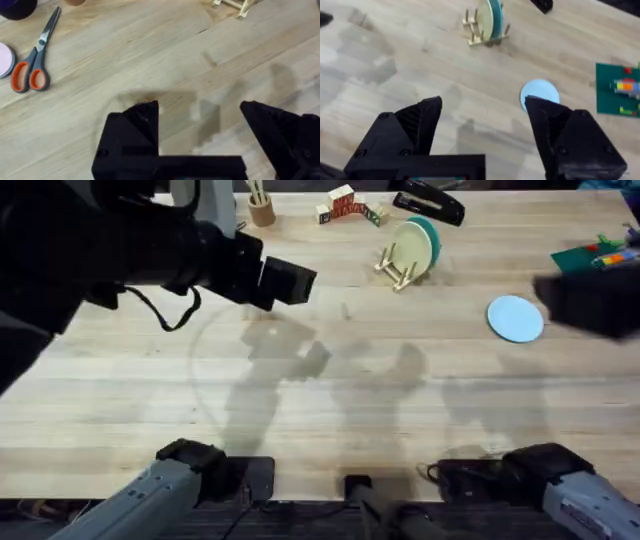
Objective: Pick up the plates from the table one by one and place each into a slot on the dish rack.
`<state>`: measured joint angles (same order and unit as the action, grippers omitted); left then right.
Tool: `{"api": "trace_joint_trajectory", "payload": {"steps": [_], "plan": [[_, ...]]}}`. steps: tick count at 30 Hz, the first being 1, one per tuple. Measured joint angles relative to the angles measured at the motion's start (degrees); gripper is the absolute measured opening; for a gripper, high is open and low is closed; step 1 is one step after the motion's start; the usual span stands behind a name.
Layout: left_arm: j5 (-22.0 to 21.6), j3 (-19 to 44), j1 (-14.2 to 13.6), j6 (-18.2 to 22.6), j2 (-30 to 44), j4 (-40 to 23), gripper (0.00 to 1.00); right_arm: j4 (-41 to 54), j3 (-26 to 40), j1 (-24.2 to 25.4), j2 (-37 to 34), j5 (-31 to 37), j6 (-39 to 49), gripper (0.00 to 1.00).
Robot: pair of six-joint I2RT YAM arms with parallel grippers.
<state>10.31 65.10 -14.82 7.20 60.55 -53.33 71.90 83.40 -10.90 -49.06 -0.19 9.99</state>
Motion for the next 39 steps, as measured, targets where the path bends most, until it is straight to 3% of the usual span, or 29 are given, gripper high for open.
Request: {"api": "trace_joint_trajectory", "payload": {"steps": [6, 14, 16, 21, 22, 27, 33, 39], "plan": [[0.0, 0.0, -4.0, -0.2, 0.0, 2.5, 0.995, 4.0, 0.0, 0.0, 5.9, 0.9, -2.6, 0.995], [1.1, 0.0, -10.9, -3.4, 0.3, 10.2, 0.976, 5.8, 0.1, 0.0, 6.7, 1.1, -3.6, 0.993], [2.2, 0.0, -13.0, -5.1, 1.0, 13.3, 0.854, 5.8, 0.1, 0.0, 6.7, 1.1, -3.6, 0.995], [5.4, 0.0, -18.6, -11.0, 5.2, 21.6, 0.096, 6.0, 0.1, 0.0, 6.7, 1.1, -3.7, 0.995], [6.0, 0.0, -19.5, -12.3, 6.3, 23.0, 0.055, 6.1, 0.1, 0.0, 6.7, 1.1, -3.7, 0.995], [10.1, 0.0, -23.5, -19.2, 12.0, 30.7, 0.038, 6.2, 0.1, 0.0, 6.7, 1.1, -3.8, 0.995], [16.7, 0.0, -25.8, -27.9, 18.6, 40.6, 0.039, 6.2, 0.1, 0.0, 6.7, 1.1, -3.8, 0.995], [19.8, 0.0, -28.3, -34.7, 25.6, 49.2, 0.038, 6.2, 0.1, 0.0, 6.7, 1.1, -3.8, 0.995]]}}
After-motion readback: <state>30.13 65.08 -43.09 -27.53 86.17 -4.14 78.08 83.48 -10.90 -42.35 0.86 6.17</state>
